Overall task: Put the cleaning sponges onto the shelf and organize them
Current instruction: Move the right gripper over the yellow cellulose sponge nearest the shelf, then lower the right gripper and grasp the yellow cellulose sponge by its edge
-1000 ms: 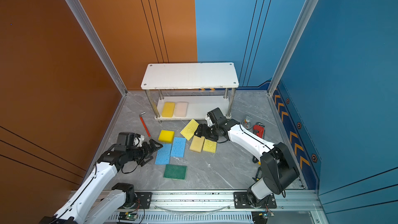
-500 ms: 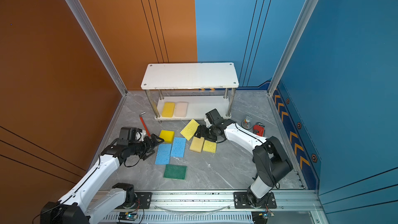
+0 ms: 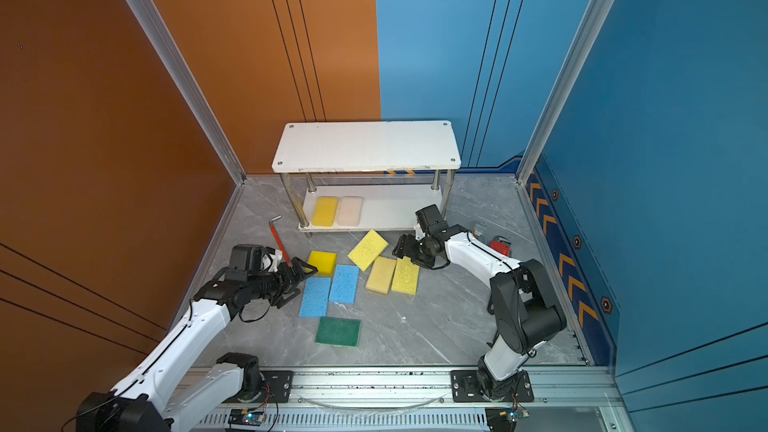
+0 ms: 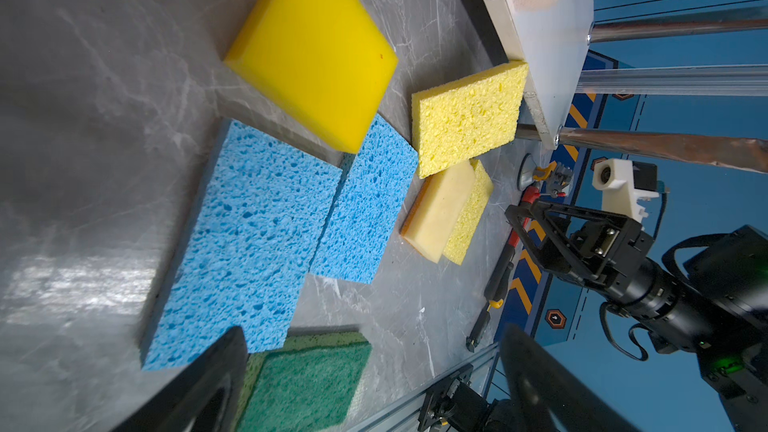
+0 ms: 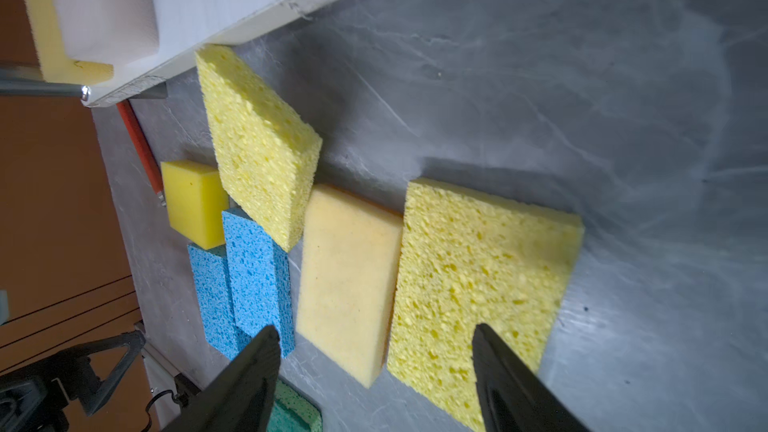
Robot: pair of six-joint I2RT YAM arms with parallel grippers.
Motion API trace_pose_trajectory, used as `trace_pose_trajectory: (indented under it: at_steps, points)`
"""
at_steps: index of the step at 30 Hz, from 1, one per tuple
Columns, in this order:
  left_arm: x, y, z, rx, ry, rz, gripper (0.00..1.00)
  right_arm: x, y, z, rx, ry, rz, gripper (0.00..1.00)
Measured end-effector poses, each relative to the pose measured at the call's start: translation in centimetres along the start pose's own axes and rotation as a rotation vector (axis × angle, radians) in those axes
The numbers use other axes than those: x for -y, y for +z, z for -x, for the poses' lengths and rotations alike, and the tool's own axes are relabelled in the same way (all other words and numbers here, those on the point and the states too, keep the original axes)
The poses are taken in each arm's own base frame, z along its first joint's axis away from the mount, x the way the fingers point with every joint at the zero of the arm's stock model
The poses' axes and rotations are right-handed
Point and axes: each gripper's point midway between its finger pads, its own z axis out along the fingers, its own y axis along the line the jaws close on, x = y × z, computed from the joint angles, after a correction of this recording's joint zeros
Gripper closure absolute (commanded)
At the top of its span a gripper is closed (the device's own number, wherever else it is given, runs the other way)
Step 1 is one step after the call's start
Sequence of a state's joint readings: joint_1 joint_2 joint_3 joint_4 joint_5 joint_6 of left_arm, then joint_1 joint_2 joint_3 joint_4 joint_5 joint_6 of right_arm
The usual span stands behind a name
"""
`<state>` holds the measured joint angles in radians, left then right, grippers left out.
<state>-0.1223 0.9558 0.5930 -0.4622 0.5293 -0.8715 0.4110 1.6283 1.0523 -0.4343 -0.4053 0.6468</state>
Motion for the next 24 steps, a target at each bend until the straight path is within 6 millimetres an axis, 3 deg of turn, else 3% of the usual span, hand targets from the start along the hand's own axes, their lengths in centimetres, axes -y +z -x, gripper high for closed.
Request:
trace_pose_trajectory:
  at_steps: [5, 8, 24]
  points:
    - [-0.1, 0.3, -0.3, -0.018, -0.001, 0.008, 0.04, 3.3, -0.5, -2.9, -0.048, 0.026, -0.076, 0.29]
    - [-0.1, 0.5, -0.5, -0.025, 0.002, 0.009, 0.04, 4.3, -0.5, -4.1, -0.073, 0.035, -0.098, 0.30]
    - [0.2, 0.3, -0.9, -0.026, 0.009, -0.004, 0.04, 5.0, 1.6, -5.6, -0.119, 0.007, -0.143, 0.51]
